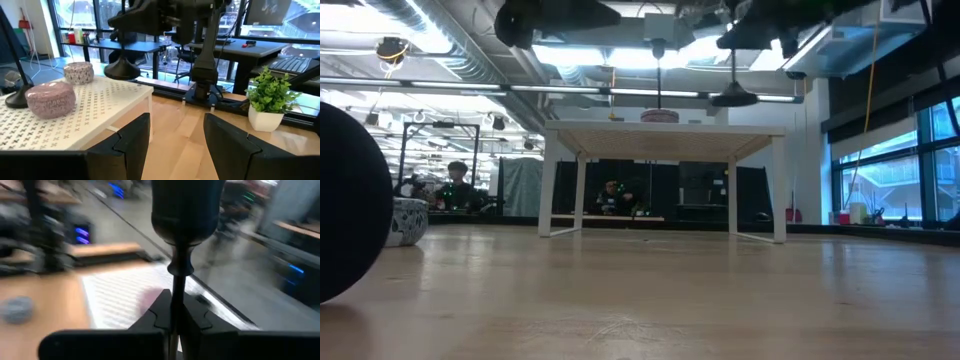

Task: Pick & Place candle stick holders
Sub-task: Put the top black candle holder on the shelf

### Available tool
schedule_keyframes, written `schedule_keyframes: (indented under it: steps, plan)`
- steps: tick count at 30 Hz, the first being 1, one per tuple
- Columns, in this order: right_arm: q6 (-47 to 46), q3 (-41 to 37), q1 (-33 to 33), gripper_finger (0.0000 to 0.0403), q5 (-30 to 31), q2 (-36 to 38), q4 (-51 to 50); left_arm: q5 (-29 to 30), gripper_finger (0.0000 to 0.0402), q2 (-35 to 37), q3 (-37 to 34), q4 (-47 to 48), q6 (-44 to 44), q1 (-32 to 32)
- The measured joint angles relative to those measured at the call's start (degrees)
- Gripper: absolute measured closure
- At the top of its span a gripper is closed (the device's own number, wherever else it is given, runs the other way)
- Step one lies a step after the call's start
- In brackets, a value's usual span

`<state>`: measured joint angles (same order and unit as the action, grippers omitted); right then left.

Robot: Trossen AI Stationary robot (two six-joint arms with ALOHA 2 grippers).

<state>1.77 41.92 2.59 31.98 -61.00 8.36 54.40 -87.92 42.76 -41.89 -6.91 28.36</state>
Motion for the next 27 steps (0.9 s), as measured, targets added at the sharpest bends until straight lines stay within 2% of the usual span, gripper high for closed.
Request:
schedule_keyframes:
  steps: [2, 7, 11, 13, 27]
  plan:
    - [0.23, -1.61, -2.84, 0.0390, -3.52, 0.11, 3.77, -0.03, 0.0219, 0.00, 0.00, 0.58, -0.67, 0.04]
    - [-0.82, -1.93, -6.96, 0.0390, -4.48, 0.40, -0.02, -0.01, 0.0219, 0.00, 0.00, 0.59, -0.91, 0.50]
    - [0.05, -1.93, -8.68, 0.0390, -15.53, 0.40, 0.96, -0.03, 0.0219, 0.00, 0.00, 0.93, -0.96, 0.52]
    - [0.23, -1.93, -9.34, 0.0390, -18.75, 0.40, 0.96, -0.03, 0.0219, 0.00, 0.00, 1.58, -1.41, 0.50]
    - [-2.41, -2.27, -13.14, 0.0390, -18.53, 0.28, -0.48, -0.05, 0.0219, 0.00, 0.00, 1.88, -1.52, 0.50]
